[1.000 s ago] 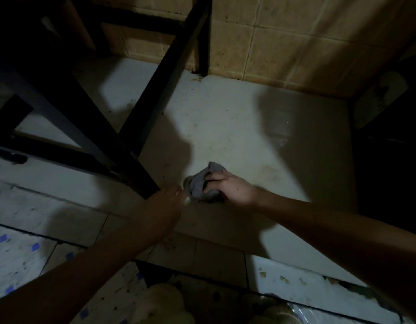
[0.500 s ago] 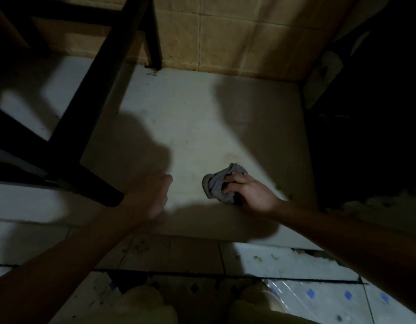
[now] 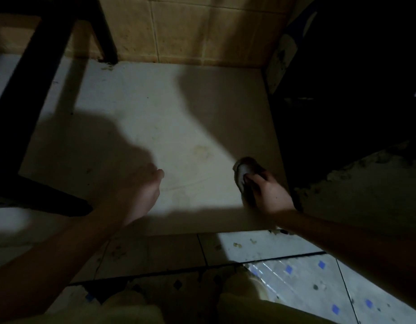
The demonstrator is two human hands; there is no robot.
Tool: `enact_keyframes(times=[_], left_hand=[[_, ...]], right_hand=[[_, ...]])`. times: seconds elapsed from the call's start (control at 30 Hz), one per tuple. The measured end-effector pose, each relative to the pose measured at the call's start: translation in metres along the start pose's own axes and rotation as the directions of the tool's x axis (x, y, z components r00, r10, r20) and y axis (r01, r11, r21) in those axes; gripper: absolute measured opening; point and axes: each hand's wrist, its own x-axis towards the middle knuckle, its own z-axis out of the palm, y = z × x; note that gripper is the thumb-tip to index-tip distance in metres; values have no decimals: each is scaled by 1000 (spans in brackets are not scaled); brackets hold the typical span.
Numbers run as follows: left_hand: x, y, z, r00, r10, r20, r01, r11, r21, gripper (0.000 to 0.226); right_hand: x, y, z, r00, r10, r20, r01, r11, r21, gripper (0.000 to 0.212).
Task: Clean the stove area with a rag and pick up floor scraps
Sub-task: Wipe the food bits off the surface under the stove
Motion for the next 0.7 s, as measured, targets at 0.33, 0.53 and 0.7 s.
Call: enact_keyframes(times=[0.33,0.53,0.7], left_hand=[[-8,-14,0,994,-71,89,71,997,0,27],[-23,-34,1,972,-127,196,123,992,32,26],[-54,-43,5,983,-123,138,134,988,-75,19]], right_hand=[[-9,-28,12,997,-27,-78,19,995,-97,46],[-3,-79,15,981,-189,-39,184,977,-110,41],[-2,-123,28,947,-317,-57,300,933,-200,42]])
